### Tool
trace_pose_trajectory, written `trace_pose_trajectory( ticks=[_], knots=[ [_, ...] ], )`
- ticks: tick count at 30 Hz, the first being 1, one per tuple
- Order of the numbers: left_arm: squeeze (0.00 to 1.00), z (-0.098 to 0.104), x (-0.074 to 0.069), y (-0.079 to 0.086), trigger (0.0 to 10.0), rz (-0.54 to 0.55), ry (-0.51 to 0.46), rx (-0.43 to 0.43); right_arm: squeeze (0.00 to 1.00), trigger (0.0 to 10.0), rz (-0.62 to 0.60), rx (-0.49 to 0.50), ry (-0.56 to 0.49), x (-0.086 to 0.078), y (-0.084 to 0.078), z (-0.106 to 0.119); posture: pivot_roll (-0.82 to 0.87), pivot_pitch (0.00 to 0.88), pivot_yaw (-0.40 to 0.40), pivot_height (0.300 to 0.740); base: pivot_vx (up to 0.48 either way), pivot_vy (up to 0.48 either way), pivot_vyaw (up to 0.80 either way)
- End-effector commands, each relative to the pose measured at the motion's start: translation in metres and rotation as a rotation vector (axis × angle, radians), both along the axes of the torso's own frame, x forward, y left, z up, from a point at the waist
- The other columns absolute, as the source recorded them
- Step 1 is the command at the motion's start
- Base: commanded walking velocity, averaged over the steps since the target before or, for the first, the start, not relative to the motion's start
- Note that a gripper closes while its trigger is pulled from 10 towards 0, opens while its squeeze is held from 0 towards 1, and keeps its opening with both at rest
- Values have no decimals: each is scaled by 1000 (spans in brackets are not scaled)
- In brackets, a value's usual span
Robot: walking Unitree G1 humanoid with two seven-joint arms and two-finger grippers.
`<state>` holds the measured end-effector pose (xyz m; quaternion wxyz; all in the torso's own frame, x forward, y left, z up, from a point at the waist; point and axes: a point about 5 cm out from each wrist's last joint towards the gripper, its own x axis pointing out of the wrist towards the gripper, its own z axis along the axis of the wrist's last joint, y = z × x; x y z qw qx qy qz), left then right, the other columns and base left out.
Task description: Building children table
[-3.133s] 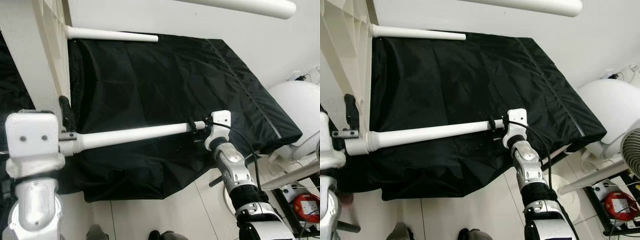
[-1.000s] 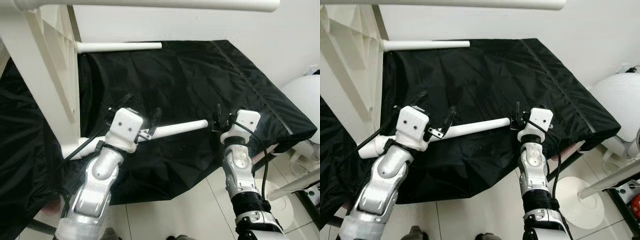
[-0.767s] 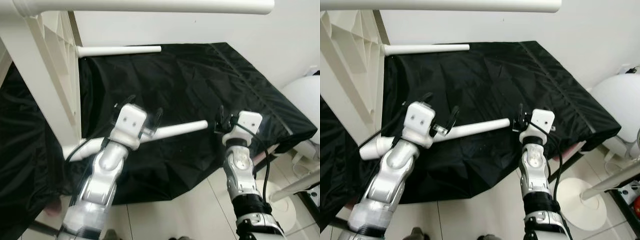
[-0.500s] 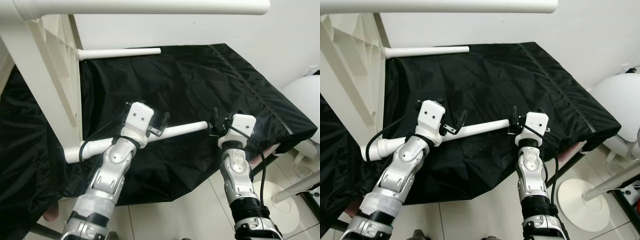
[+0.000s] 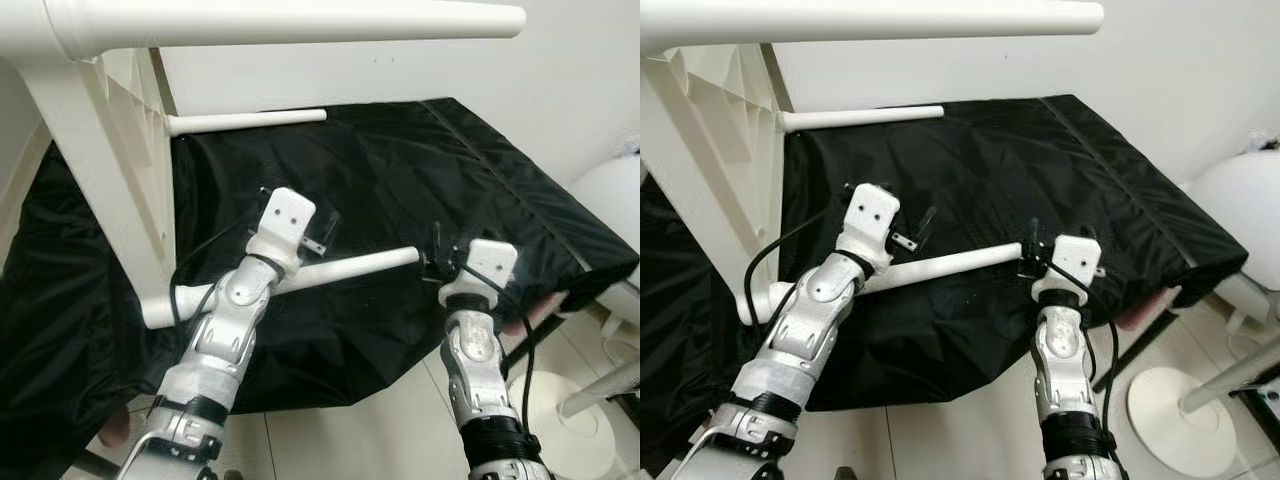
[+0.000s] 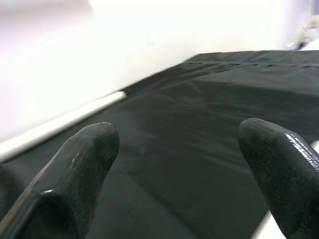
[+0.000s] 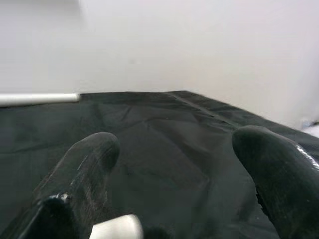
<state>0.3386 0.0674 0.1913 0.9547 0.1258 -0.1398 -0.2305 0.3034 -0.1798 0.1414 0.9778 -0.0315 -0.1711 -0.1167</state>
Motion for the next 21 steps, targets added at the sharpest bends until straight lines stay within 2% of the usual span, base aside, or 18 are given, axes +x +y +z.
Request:
trace_pose_trajectory(
  ticks=[1, 8, 9, 11, 12, 14, 17, 21],
  knots=[
    [0, -1, 4, 4, 10000, 60, -10, -22, 0, 10000, 5, -10, 13, -1, 2, -1, -27, 20, 15, 740, 0, 0, 781],
    [0, 1, 3, -3, 10000, 26, -14, -33, 0, 10000, -2, -11, 18, -1, 1, 0, -30, 29, 14, 740, 0, 0, 788],
    [0, 0, 0, -8, 10000, -3, -15, -26, 0, 10000, -4, -11, 21, -1, 1, -1, -28, 32, 12, 740, 0, 0, 794],
    [0, 0, 0, -8, 10000, -3, -15, -26, 0, 10000, -4, -11, 21, -1, 1, -1, -28, 32, 12, 740, 0, 0, 794],
    [0, -2, -4, -15, 10000, -44, -19, -11, 0, 10000, -4, -10, 23, -2, 2, -1, -27, 34, 10, 740, 0, 0, 794],
    [0, -2, -4, -15, 10000, -44, -19, -11, 0, 10000, -4, -10, 23, -2, 2, -1, -27, 34, 10, 740, 0, 0, 794],
    [0, -11, -23, -34, 10000, -190, -26, 34, 0, 10000, 0, -6, 38, -3, 3, -3, -24, 40, 6, 740, 0, 0, 794],
    [0, -14, -28, -38, 10000, -224, -31, 45, 0, 10000, 4, -11, 34, -4, 3, -2, -23, 43, 6, 740, 0, 0, 794]
  ],
)
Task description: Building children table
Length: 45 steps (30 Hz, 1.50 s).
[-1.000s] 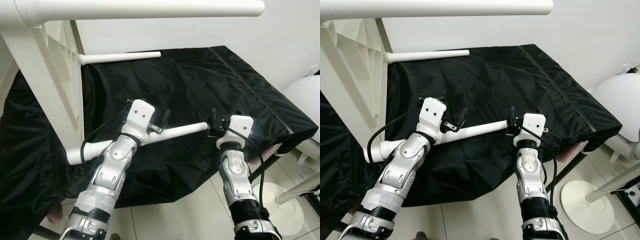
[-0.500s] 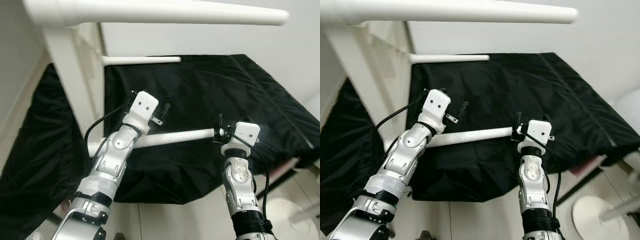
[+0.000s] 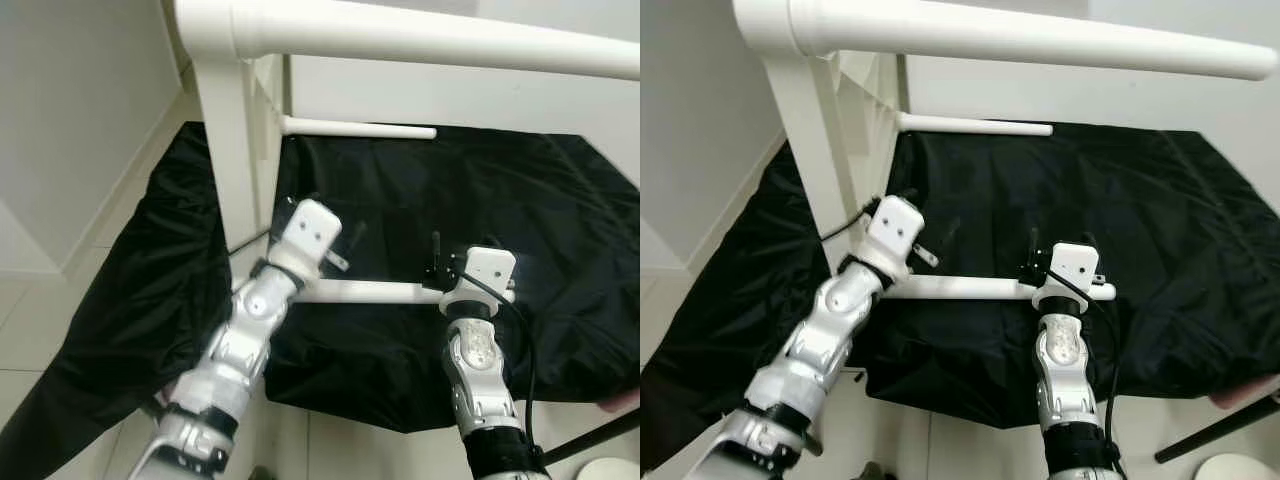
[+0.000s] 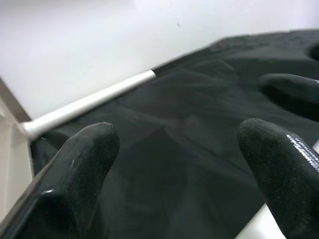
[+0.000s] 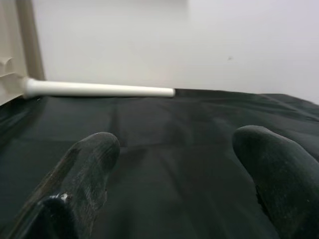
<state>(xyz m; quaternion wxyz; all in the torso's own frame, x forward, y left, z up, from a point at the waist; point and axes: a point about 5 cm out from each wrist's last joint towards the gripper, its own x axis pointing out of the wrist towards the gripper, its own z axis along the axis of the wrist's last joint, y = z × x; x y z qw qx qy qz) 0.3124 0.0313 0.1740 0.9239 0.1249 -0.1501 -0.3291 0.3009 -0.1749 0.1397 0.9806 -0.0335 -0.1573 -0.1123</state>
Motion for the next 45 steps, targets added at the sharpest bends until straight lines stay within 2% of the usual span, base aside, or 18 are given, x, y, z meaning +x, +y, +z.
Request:
trace_pose_trajectory(
  ticks=[1, 9, 24, 45],
  knots=[
    [0, 3, -3, -4, 10000, -23, -35, 16, 0, 10000, 1, 9, -3, -2, -1, 0, -23, 44, 5, 740, 0, 0, 0],
    [0, 3, -6, -9, 10000, -38, -33, 1, 0, 10000, 2, 10, 2, -4, -1, -2, -19, 49, 3, 740, 0, 0, 0],
    [0, 2, -5, -3, 10000, 3, -33, 8, 0, 10000, 18, -2, 8, -4, 2, -1, -10, 53, -5, 740, 0, 0, 0],
    [0, 3, -2, -1, 10000, 39, -52, 13, 0, 10000, 43, -9, 12, 0, 4, 0, -1, 43, -22, 740, 0, -250, 0]
  ],
)
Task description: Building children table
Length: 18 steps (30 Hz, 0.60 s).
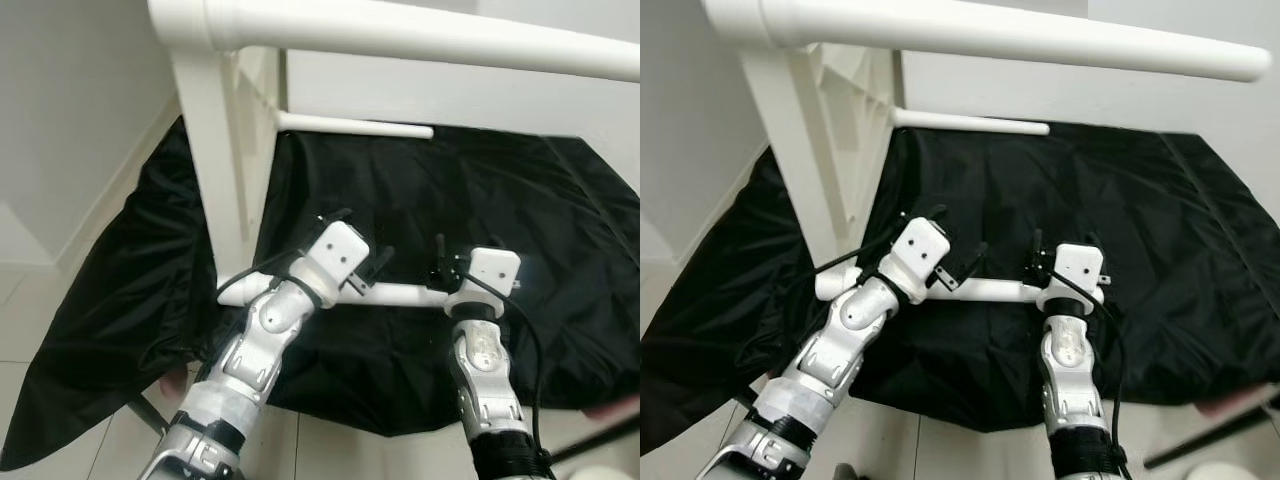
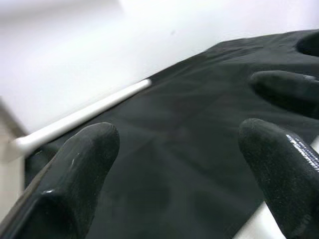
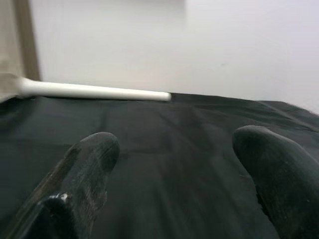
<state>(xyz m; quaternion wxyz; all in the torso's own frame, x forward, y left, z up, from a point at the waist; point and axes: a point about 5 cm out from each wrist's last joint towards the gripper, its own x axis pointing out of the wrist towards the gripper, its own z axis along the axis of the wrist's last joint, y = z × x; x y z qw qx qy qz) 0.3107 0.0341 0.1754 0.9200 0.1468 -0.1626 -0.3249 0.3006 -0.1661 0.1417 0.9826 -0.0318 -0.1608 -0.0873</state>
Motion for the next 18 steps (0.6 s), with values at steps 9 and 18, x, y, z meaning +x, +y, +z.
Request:
trace_pose_trajectory(
  ticks=[9, 18],
  knots=[
    [0, 4, 4, 5, 10000, 110, -28, -38, 0, 10000, 21, -15, 27, 1, 0, -4, -3, 27, -36, 740, 0, 0, 0],
    [0, 3, 0, 9, 10000, 107, -17, -48, 0, 10000, 37, -27, 26, 2, 3, -3, -16, 15, -45, 740, 0, 0, 0]
  ],
)
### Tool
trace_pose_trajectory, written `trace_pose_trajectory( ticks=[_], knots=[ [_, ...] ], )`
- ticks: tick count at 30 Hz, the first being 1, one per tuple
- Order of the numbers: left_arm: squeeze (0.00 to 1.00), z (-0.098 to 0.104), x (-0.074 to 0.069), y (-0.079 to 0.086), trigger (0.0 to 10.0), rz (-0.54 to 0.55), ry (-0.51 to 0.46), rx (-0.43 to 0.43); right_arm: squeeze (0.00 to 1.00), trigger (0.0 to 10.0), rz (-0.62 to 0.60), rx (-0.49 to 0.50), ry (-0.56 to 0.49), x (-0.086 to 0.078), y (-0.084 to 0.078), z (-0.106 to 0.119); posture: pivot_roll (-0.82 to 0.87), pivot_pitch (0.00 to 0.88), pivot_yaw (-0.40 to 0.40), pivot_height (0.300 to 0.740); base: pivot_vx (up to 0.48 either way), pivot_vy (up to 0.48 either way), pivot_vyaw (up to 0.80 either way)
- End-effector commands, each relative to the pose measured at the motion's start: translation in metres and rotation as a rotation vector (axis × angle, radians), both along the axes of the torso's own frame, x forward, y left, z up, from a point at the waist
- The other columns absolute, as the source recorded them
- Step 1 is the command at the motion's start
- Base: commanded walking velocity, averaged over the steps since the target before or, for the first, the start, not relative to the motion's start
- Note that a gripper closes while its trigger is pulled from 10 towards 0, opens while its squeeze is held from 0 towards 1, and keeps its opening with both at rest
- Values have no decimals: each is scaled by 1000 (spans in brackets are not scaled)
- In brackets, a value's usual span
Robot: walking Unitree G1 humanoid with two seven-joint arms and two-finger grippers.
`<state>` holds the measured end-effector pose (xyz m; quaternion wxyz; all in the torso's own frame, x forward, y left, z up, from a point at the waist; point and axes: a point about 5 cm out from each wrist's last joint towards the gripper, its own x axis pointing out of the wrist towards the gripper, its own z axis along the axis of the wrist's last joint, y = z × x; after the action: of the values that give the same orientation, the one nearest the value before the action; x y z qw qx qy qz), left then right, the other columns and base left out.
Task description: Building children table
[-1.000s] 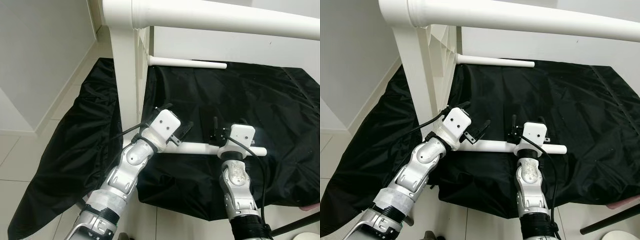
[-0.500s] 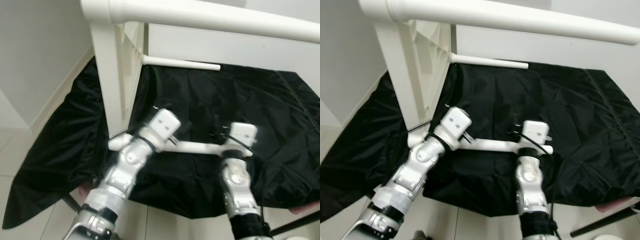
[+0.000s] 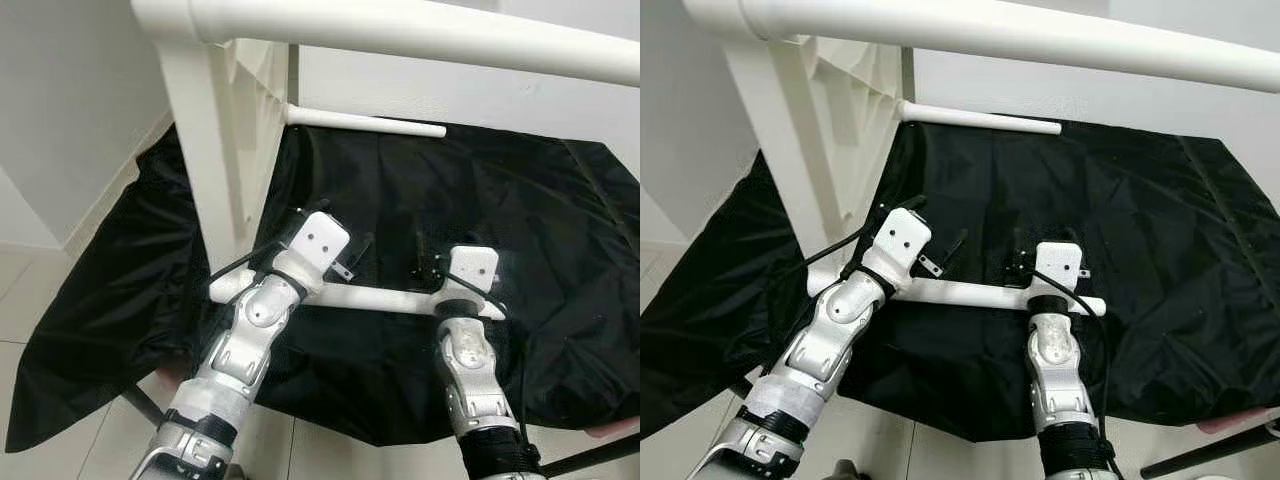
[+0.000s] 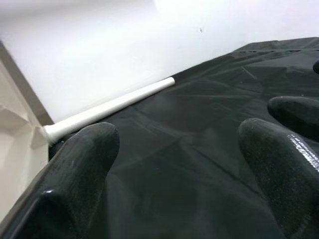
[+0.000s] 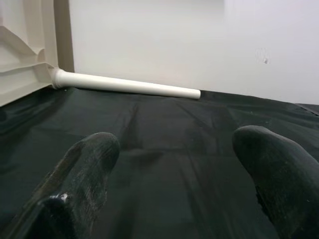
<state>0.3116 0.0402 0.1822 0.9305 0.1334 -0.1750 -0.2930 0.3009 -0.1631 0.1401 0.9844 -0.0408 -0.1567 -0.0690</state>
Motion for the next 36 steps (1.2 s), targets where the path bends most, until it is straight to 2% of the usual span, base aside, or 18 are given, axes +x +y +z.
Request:
trace_pose_trajectory(
  ticks=[1, 5, 8, 12, 15, 23, 28, 33, 36],
  knots=[
    [0, -6, -1, 5, 10000, 54, 19, -12, 0, 10000, 9, -8, 14, 3, 2, -1, -30, 18, -47, 740, 0, 0, 0],
    [0, -7, 1, 9, 10000, 92, 35, -59, 0, 10000, 23, -4, 15, 6, 5, 1, -38, 23, -47, 740, 0, 0, 0],
    [0, -8, 1, 10, 10000, 99, 33, -64, 0, 10000, 25, -3, 15, 6, 6, 2, -38, 23, -47, 740, 0, 0, 0],
    [0, -10, 5, 7, 10000, 164, 53, -72, 0, 10000, 10, 2, 7, 14, 7, 8, -44, 29, -24, 740, 0, 0, 0],
    [0, -9, 6, 6, 10000, 159, 63, -80, 0, 10000, 5, -1, 7, 14, 7, 9, -35, 26, -12, 740, 0, 0, 0],
    [0, 0, 8, 11, 10000, 198, 56, -71, 0, 10000, -22, 74, 17, 8, 0, 4, -12, 26, 0, 740, 0, 0, 0],
    [0, -1, 7, 16, 10000, 192, 44, -52, 0, 10000, -26, 74, 27, 4, -1, 1, -2, 28, -8, 740, 0, 0, 0],
    [0, 1, 8, 20, 10000, 169, 28, -35, 0, 10000, -5, 16, 23, 3, 1, -1, 4, 29, -21, 740, 0, 0, 0],
    [0, 2, 9, 18, 10000, 168, 40, -58, 0, 10000, -8, 14, 17, 6, -1, 3, 3, 32, -25, 740, 0, -366, 0]
  ],
)
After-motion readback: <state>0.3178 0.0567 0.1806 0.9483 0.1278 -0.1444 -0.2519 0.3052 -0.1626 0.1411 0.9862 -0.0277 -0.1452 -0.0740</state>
